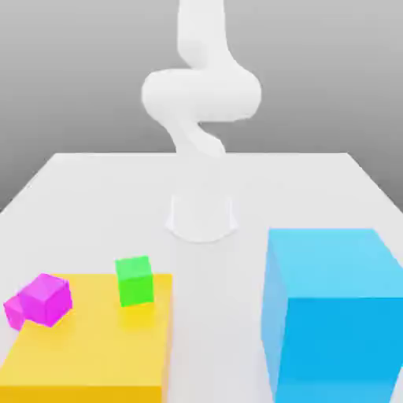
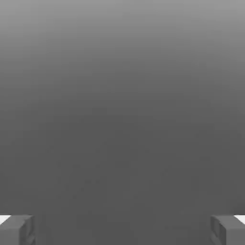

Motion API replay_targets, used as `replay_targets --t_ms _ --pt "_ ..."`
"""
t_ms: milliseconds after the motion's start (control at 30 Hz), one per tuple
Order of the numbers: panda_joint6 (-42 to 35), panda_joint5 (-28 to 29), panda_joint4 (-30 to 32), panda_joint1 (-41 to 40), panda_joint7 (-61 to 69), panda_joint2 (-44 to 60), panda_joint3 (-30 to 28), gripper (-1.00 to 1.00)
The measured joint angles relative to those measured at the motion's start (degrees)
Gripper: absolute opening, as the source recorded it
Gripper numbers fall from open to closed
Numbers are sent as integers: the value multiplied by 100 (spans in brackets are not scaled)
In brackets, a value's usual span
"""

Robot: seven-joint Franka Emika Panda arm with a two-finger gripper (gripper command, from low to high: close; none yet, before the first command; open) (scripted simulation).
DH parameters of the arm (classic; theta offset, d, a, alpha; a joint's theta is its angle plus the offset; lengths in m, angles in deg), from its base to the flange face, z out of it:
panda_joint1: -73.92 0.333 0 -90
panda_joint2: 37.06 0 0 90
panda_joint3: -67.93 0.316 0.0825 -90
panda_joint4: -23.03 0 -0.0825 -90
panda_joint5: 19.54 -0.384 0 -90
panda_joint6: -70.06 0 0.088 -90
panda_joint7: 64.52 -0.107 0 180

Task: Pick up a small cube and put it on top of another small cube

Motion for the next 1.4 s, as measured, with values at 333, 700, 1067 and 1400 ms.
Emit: replay_targets --t_ms 333,700,1067,1400 --pt "86 -294 -49 -530 -2563 267 1585 0" --pt "352 -533 -58 -1326 -5360 989 3411 0" --pt "806 -463 -24 -2748 -8327 2183 5671 0" --pt "1240 -1466 -9 -6306 -10217 2515 9721 0"
